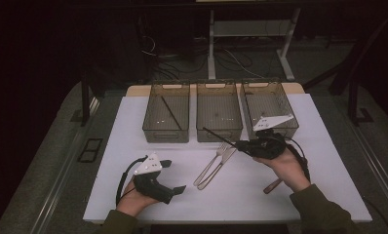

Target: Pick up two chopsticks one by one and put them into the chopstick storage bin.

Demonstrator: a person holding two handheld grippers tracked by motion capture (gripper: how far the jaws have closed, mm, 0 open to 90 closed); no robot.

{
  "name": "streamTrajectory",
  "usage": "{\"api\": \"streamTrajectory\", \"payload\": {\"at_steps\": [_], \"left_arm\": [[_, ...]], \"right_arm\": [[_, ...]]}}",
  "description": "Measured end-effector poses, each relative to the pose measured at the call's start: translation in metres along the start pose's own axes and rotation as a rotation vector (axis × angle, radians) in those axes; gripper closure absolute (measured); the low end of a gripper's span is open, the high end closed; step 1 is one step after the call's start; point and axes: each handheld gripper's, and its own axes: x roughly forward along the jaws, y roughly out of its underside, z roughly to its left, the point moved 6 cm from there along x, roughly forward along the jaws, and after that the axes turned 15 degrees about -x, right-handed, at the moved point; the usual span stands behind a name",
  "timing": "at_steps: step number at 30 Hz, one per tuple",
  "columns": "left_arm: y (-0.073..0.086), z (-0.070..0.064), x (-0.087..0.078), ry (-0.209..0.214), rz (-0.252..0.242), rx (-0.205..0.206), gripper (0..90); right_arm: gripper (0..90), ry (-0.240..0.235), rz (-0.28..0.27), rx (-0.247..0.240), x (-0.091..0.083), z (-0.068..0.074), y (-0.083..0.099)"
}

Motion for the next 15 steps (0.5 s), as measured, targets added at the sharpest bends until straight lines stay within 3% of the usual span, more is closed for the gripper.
{"api": "streamTrajectory", "payload": {"at_steps": [15], "left_arm": [[0.001,0.000,0.002,0.007,0.008,0.004,0.0]], "right_arm": [[85.1,0.034,0.033,-0.025,0.042,-0.012,-0.061]]}}
